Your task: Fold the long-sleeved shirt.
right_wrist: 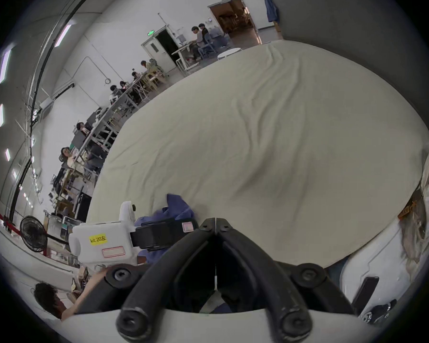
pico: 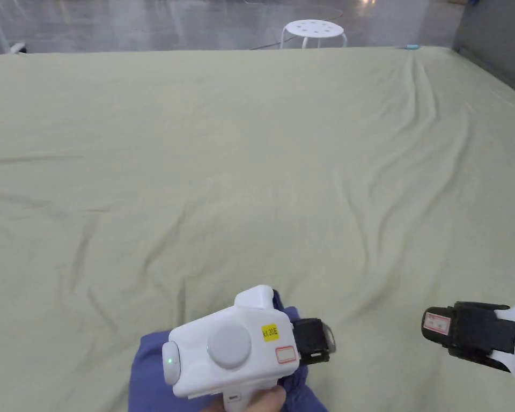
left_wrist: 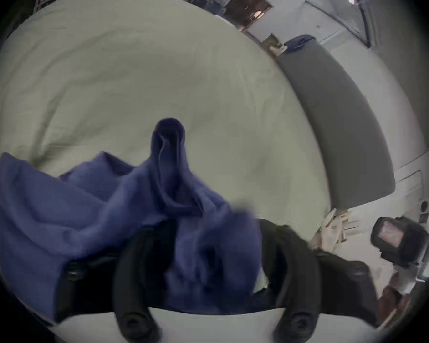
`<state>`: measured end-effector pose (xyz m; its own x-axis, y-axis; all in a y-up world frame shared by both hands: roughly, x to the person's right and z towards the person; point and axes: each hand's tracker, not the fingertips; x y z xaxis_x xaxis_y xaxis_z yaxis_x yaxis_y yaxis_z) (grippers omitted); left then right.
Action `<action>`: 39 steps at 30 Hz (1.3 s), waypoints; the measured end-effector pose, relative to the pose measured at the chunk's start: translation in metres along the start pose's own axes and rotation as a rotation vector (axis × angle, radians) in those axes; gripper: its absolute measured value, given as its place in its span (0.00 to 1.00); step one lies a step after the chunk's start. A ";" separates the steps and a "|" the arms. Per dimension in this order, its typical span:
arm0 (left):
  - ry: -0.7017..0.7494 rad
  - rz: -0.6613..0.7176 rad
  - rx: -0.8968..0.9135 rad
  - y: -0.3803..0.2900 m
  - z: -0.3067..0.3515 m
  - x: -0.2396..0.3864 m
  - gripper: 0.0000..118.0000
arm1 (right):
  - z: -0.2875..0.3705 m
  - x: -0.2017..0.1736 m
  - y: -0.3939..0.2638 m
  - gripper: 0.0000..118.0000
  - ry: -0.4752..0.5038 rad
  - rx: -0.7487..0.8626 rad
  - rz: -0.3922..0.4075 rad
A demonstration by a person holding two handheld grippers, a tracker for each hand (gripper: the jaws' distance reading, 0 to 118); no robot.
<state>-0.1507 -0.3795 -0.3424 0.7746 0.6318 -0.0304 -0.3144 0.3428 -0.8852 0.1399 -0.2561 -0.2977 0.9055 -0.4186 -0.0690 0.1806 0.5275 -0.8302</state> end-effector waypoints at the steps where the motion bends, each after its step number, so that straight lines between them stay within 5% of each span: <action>1: -0.004 -0.011 0.004 -0.001 0.004 0.008 0.78 | 0.001 0.001 0.000 0.00 0.003 0.001 0.000; 3: -0.080 -0.049 0.029 -0.003 0.017 0.028 0.94 | 0.005 0.002 0.000 0.00 0.012 0.015 -0.007; 9: -0.260 0.016 0.217 0.014 0.094 0.026 0.96 | 0.029 0.002 0.009 0.00 0.087 0.126 -0.037; 13: -0.079 0.042 0.286 0.026 0.141 -0.004 0.93 | 0.025 -0.004 0.011 0.00 0.096 0.128 -0.024; 14: 0.029 0.028 0.258 0.027 0.143 -0.009 0.82 | 0.021 -0.005 0.010 0.00 0.097 0.117 -0.020; 15: 0.126 -0.011 0.250 0.024 0.144 -0.015 0.54 | 0.016 -0.007 0.008 0.00 0.096 0.101 -0.018; 19: 0.305 -0.151 0.110 -0.008 0.094 -0.013 0.00 | -0.007 -0.013 0.001 0.00 0.079 0.028 -0.026; 21: 0.164 -0.155 0.038 -0.025 0.062 -0.010 0.00 | -0.015 -0.016 -0.001 0.00 0.069 0.008 -0.026; 26: 0.134 -0.239 -0.115 -0.063 -0.008 0.028 0.00 | -0.019 -0.025 0.005 0.00 0.022 0.002 -0.001; 29: 0.023 -0.136 -0.226 -0.069 -0.034 0.030 0.00 | -0.017 -0.027 0.013 0.00 -0.001 0.008 0.005; 35: -0.082 -0.041 0.009 -0.031 0.080 0.009 0.00 | -0.019 -0.031 0.026 0.00 0.039 0.052 -0.016; 39: 0.094 0.054 0.191 0.009 0.167 -0.038 0.00 | -0.068 -0.050 0.019 0.00 0.088 -0.084 0.001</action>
<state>-0.2746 -0.2844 -0.2722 0.7985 0.5885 -0.1269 -0.4484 0.4408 -0.7776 0.0724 -0.2752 -0.3479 0.8677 -0.4835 -0.1155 0.1431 0.4655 -0.8734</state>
